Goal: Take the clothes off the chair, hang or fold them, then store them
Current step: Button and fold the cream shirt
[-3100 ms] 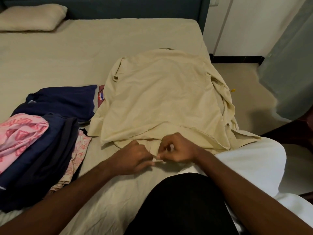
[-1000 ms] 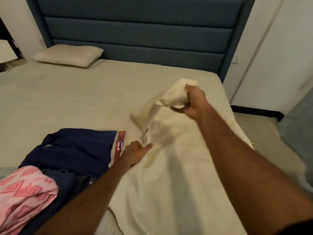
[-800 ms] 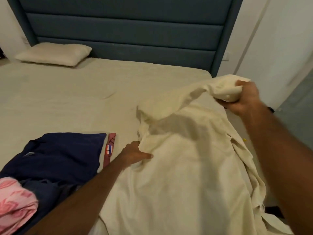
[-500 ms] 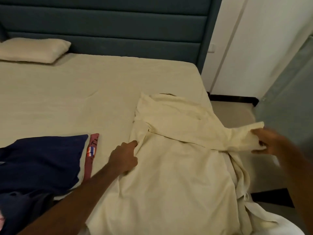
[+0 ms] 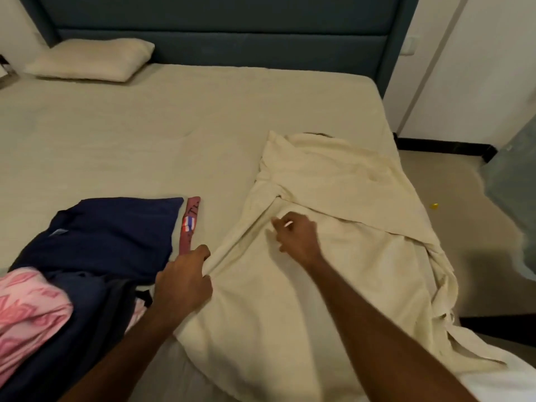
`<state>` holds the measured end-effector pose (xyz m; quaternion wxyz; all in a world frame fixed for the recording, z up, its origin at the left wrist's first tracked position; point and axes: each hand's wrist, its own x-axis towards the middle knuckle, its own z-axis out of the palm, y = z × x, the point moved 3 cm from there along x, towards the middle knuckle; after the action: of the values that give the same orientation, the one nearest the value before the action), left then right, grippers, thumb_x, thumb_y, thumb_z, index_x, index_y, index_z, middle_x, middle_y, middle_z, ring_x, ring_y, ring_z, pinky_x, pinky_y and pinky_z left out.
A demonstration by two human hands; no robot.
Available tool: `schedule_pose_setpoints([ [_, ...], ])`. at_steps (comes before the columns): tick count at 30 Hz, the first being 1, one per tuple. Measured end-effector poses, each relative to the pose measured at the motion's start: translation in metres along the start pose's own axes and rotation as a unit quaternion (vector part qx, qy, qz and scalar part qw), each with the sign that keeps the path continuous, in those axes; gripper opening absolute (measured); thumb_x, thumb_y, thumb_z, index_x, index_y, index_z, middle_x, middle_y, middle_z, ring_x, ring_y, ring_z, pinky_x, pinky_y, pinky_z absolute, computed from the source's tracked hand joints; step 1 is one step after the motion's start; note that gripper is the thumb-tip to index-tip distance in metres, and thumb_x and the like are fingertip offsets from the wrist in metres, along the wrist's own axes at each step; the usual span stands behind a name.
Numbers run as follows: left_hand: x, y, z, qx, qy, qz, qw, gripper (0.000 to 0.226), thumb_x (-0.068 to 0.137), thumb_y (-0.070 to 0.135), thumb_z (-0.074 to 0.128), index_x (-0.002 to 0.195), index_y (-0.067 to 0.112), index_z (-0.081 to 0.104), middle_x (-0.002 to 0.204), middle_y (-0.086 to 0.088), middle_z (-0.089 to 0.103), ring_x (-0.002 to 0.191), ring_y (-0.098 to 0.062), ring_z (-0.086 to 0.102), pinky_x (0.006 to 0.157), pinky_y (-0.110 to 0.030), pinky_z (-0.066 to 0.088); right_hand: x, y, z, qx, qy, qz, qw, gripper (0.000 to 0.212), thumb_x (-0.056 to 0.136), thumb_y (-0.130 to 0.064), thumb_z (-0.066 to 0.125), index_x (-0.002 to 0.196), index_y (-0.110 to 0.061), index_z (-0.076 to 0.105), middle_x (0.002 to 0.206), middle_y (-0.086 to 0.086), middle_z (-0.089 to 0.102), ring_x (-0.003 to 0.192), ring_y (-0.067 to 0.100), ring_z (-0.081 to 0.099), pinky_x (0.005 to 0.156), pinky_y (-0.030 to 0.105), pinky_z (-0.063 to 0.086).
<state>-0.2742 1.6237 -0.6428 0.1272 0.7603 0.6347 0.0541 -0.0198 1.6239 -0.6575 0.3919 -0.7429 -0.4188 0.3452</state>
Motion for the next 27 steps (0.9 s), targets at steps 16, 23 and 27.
schedule_pose_setpoints([
  [16, -0.080, -0.004, -0.001, -0.188, -0.005, 0.241, 0.952, 0.045, 0.086, 0.010, 0.066, 0.122, 0.032, 0.049, 0.099, 0.015, 0.059, 0.082, -0.003, 0.056, 0.073, -0.018, 0.042, -0.091, -0.026, 0.080, 0.269, -0.041, 0.125, 0.954, 0.017, 0.081, -0.017, 0.075, 0.098, -0.013, 0.074, 0.095, 0.007, 0.076, 0.084, 0.026, 0.076, 0.067, 0.045, 0.065],
  [23, -0.082, 0.035, 0.010, -0.141, -0.391, 0.248, 0.875, 0.059, 0.086, 0.033, 0.079, 0.137, 0.031, 0.049, 0.096, 0.003, 0.072, 0.076, -0.005, 0.066, 0.074, -0.026, 0.052, -0.093, 0.016, 0.029, 0.006, -0.115, 0.150, 0.982, 0.028, 0.080, -0.026, 0.083, 0.082, -0.002, 0.068, 0.075, 0.014, 0.071, 0.059, 0.025, 0.070, 0.050, 0.033, 0.058],
  [27, -0.002, 0.043, 0.000, -0.245, -0.287, 0.227, 0.898, 0.020, 0.094, 0.027, 0.071, 0.112, 0.020, 0.066, 0.085, -0.007, 0.076, 0.073, -0.016, 0.072, 0.066, -0.026, 0.053, -0.048, 0.024, -0.013, -0.060, -0.032, 0.057, 0.996, 0.031, 0.084, -0.041, 0.077, 0.072, -0.012, 0.071, 0.070, 0.006, 0.075, 0.066, 0.024, 0.073, 0.071, 0.040, 0.063],
])
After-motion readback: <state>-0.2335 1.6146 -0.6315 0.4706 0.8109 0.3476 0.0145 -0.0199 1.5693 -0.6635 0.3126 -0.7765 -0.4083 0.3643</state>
